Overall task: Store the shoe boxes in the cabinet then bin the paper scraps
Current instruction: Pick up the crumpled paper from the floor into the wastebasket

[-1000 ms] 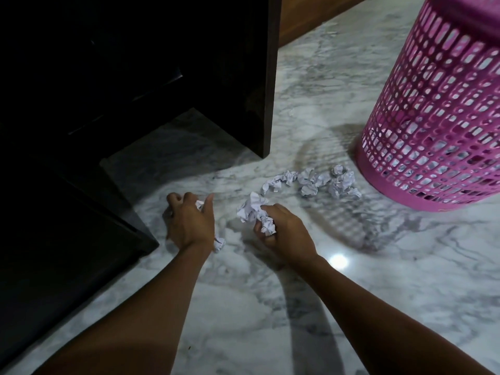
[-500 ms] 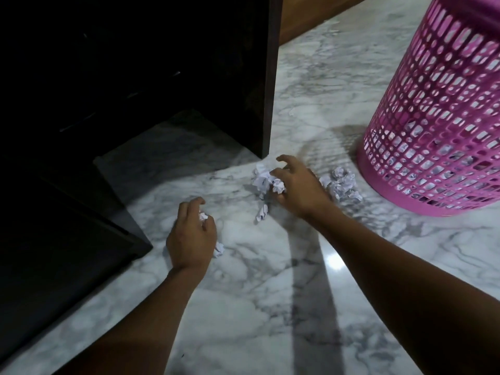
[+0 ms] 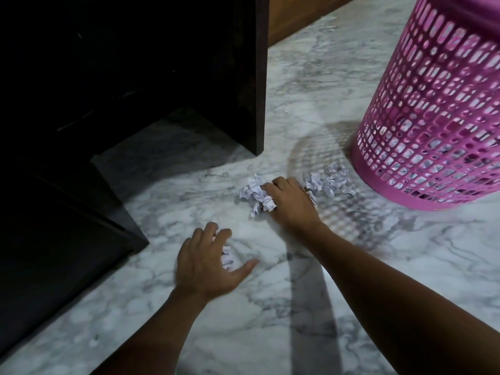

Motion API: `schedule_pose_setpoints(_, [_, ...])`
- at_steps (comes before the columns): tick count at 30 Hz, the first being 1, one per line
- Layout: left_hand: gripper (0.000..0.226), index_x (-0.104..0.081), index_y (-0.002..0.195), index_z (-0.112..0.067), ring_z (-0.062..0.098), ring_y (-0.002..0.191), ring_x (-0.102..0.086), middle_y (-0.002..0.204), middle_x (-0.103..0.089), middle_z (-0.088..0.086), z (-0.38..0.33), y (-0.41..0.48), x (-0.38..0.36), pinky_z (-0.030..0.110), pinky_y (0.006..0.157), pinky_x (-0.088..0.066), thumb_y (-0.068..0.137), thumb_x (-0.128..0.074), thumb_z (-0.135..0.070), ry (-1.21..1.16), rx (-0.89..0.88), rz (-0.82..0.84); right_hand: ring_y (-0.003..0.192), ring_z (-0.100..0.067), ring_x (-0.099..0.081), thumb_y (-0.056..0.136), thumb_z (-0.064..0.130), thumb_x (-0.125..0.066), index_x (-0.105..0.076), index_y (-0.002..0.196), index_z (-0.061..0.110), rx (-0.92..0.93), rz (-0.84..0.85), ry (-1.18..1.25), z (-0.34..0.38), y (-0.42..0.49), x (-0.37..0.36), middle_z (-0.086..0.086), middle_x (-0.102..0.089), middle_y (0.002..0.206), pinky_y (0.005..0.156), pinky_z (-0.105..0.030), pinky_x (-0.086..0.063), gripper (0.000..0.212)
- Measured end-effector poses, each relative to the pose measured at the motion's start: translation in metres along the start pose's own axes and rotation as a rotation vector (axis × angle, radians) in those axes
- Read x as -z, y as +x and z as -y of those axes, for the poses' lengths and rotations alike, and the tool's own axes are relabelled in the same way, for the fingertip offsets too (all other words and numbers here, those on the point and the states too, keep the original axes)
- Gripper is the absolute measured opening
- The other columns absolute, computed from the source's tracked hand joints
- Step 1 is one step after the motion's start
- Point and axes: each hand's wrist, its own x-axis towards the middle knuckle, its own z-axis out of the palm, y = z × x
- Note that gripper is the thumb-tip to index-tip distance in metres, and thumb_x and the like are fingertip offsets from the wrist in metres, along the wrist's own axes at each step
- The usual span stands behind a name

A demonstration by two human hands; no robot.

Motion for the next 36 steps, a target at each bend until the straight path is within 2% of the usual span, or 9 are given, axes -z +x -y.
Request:
schedule_pose_setpoints(4, [0.032, -0.063, 0.073, -0.018, 0.024, 0.062, -0.055, 0.077, -0.057, 0.001, -0.003, -0.002, -0.007, 0.03, 0.046, -0.04, 0.086, -0.062, -0.047, 0.101, -0.105, -0.09, 0.086, -0.04, -0.059, 0.073, 0.006, -0.069, -0.066, 0.115, 0.009, -0.007, 0.04, 0.002, 0.003, -0.001, 0.002, -0.018, -0.061, 0.097, 0.065, -0.045, -0.052, 0.043])
schedule_pose_setpoints(8, [0.027, -0.06, 0.065, -0.019, 0.025, 0.053, -0.059, 0.068, -0.055, 0.0, -0.013, 0.02, -0.007, 0.026, 0.04, -0.039, 0.085, -0.06, -0.036, 0.069, 0.041, -0.089, 0.096, -0.04, -0.059, 0.078, 0.004, -0.063, -0.064, 0.122, 0.012, -0.009, 0.042, 0.112, 0.009, -0.001, 0.018, -0.018, -0.061, 0.105, 0.074, -0.044, -0.05, 0.045])
schedule_pose_setpoints(12, [0.017, -0.066, 0.084, -0.02, 0.03, 0.069, -0.067, 0.086, -0.066, 0.001, -0.035, 0.049, -0.002, 0.031, 0.053, -0.048, 0.081, -0.075, -0.034, -0.108, 0.167, -0.052, 0.096, -0.028, -0.059, 0.088, 0.014, -0.064, -0.064, 0.117, 0.017, -0.041, -0.129, 0.277, 0.009, -0.002, 0.038, -0.009, -0.062, 0.104, 0.075, -0.036, -0.047, 0.029])
schedule_pose_setpoints(16, [0.038, -0.058, 0.115, -0.023, 0.029, 0.091, -0.065, 0.103, -0.069, -0.001, -0.061, 0.081, -0.002, 0.035, 0.069, -0.048, 0.086, -0.066, -0.047, -0.186, 0.273, -0.002, 0.089, -0.024, -0.058, 0.093, 0.019, -0.061, -0.065, 0.106, 0.014, -0.108, -0.34, 0.35, -0.014, 0.002, 0.068, -0.008, -0.064, 0.097, 0.069, -0.029, -0.04, 0.015])
schedule_pose_setpoints(22, [0.034, -0.065, 0.104, -0.019, 0.027, 0.087, -0.065, 0.092, -0.07, 0.002, -0.062, 0.1, -0.014, 0.037, 0.065, -0.052, 0.084, -0.071, -0.046, -0.215, 0.219, -0.194, 0.083, -0.028, -0.064, 0.092, 0.018, -0.06, -0.063, 0.113, 0.017, -0.172, -0.33, 0.056, -0.064, 0.004, 0.078, -0.01, -0.068, 0.091, 0.069, -0.031, -0.042, 0.022])
schedule_pose_setpoints(25, [0.03, -0.067, 0.099, -0.016, 0.026, 0.091, -0.057, 0.093, -0.063, 0.003, -0.054, 0.104, -0.025, 0.037, 0.065, -0.05, 0.087, -0.068, -0.043, -0.175, 0.191, -0.206, 0.111, -0.032, -0.062, 0.096, 0.028, -0.057, -0.064, 0.124, 0.014, -0.346, -0.156, -0.017, -0.07, -0.001, 0.068, -0.013, -0.066, 0.119, 0.091, -0.036, -0.047, 0.032])
schedule_pose_setpoints(27, [0.027, -0.069, 0.099, -0.014, 0.026, 0.096, -0.051, 0.1, -0.055, 0.006, -0.05, 0.104, -0.031, 0.041, 0.069, -0.051, 0.09, -0.065, -0.04, -0.177, 0.228, -0.158, 0.114, -0.021, -0.064, 0.096, 0.047, -0.046, -0.072, 0.115, 0.023, -0.388, -0.191, -0.074, -0.071, -0.009, 0.054, -0.002, -0.07, 0.117, 0.098, -0.033, -0.047, 0.039])
schedule_pose_setpoints(30, [0.023, -0.068, 0.095, -0.012, 0.031, 0.108, -0.045, 0.122, -0.048, 0.014, -0.048, 0.101, -0.04, 0.045, 0.081, -0.047, 0.095, -0.059, -0.033, -0.102, 0.271, -0.112, 0.14, -0.031, -0.04, 0.087, 0.062, -0.043, -0.063, 0.131, 0.02, -0.27, -0.118, 0.057, -0.083, -0.014, 0.042, -0.011, -0.052, 0.144, 0.119, -0.048, -0.023, 0.064])
schedule_pose_setpoints(36, [0.034, -0.066, 0.094, -0.017, 0.032, 0.12, -0.043, 0.126, -0.052, 0.013, -0.046, 0.093, -0.049, 0.048, 0.097, -0.033, 0.096, -0.041, -0.041, -0.03, 0.243, -0.097, 0.142, -0.029, -0.036, 0.061, 0.096, -0.044, -0.047, 0.143, 0.026, -0.084, 0.025, -0.05, -0.085, -0.017, 0.049, -0.01, -0.042, 0.152, 0.117, -0.048, -0.028, 0.108])
